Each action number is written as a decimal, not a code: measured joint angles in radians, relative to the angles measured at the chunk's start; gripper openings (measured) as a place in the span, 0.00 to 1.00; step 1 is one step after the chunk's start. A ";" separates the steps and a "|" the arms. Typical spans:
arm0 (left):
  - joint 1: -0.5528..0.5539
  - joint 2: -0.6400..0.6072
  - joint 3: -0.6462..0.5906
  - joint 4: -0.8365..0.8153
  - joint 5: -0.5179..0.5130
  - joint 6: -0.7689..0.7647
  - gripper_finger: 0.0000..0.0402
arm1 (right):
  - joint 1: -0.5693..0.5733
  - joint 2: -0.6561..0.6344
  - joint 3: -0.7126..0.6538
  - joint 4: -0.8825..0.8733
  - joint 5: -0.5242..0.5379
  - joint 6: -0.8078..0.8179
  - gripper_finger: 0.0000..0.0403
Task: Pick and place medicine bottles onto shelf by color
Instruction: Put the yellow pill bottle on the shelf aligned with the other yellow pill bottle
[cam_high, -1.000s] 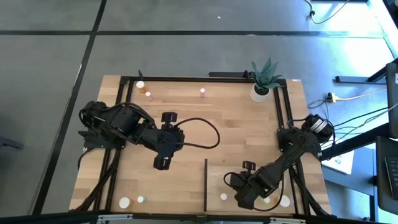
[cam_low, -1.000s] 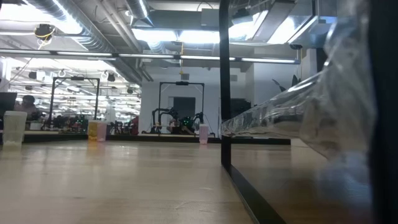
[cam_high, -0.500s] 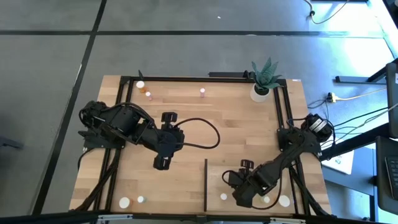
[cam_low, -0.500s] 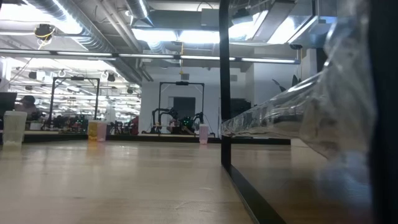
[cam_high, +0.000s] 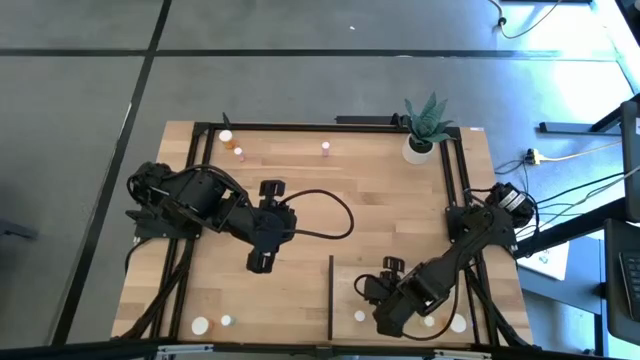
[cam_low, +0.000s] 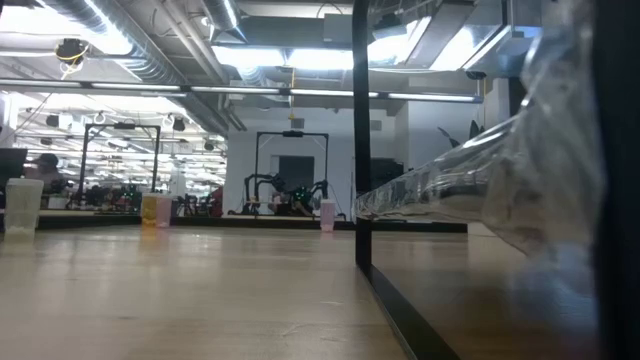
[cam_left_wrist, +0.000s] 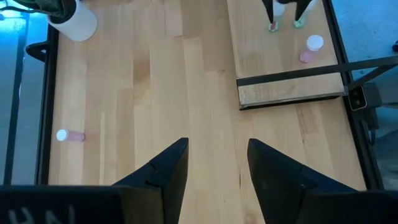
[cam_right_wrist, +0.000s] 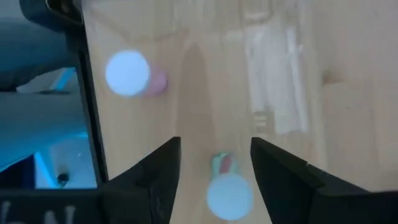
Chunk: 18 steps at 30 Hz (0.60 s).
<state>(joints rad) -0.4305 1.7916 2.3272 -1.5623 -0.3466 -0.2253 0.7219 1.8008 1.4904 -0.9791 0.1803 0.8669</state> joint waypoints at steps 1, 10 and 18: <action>0.000 0.000 0.000 0.000 0.000 0.000 0.39 | 0.001 0.000 0.013 -0.006 0.031 -0.008 0.49; -0.005 0.000 -0.027 -0.008 0.000 -0.059 0.39 | 0.000 -0.001 0.201 -0.187 0.300 -0.146 0.49; -0.004 0.000 -0.163 -0.009 0.000 -0.093 0.39 | -0.045 -0.001 0.346 -0.459 0.429 -0.173 0.49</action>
<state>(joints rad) -0.4343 1.7914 2.1638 -1.5709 -0.3464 -0.3181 0.6770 1.7996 1.8367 -1.4381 0.6091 0.6935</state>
